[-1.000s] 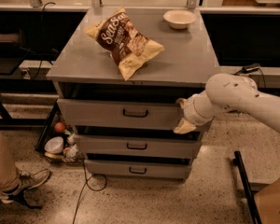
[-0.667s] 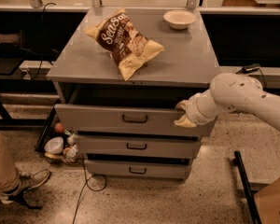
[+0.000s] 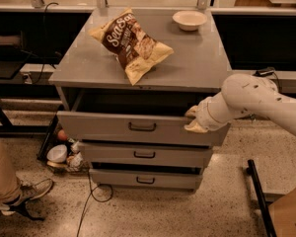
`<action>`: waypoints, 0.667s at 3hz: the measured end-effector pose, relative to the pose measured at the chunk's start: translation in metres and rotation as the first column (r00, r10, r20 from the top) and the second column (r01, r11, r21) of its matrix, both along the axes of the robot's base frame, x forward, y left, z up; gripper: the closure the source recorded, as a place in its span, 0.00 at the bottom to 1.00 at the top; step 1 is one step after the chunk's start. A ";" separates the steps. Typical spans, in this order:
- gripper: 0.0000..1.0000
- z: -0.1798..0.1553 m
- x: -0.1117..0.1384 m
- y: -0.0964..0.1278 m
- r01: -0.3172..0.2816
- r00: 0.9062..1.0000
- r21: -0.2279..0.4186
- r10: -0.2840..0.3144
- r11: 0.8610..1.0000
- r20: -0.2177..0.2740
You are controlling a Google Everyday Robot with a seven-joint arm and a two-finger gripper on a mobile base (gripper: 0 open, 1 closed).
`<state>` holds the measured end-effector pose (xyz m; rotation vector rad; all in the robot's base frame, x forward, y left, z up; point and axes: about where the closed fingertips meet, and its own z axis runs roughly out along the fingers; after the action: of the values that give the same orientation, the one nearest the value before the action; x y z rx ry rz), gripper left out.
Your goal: Open top drawer
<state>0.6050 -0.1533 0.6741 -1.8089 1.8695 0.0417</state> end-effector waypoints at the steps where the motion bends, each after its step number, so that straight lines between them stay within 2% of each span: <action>1: 1.00 0.000 0.000 0.000 0.000 1.000 0.000 0.000 1.000 0.000; 2: 1.00 -0.002 -0.011 -0.002 0.001 1.000 -0.003 -0.001 1.000 0.004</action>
Offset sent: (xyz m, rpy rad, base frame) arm -0.0749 -0.0125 -0.0089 -0.0209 -0.0344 -0.0116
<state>0.5937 -0.1548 0.6723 -1.8087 1.8684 0.0344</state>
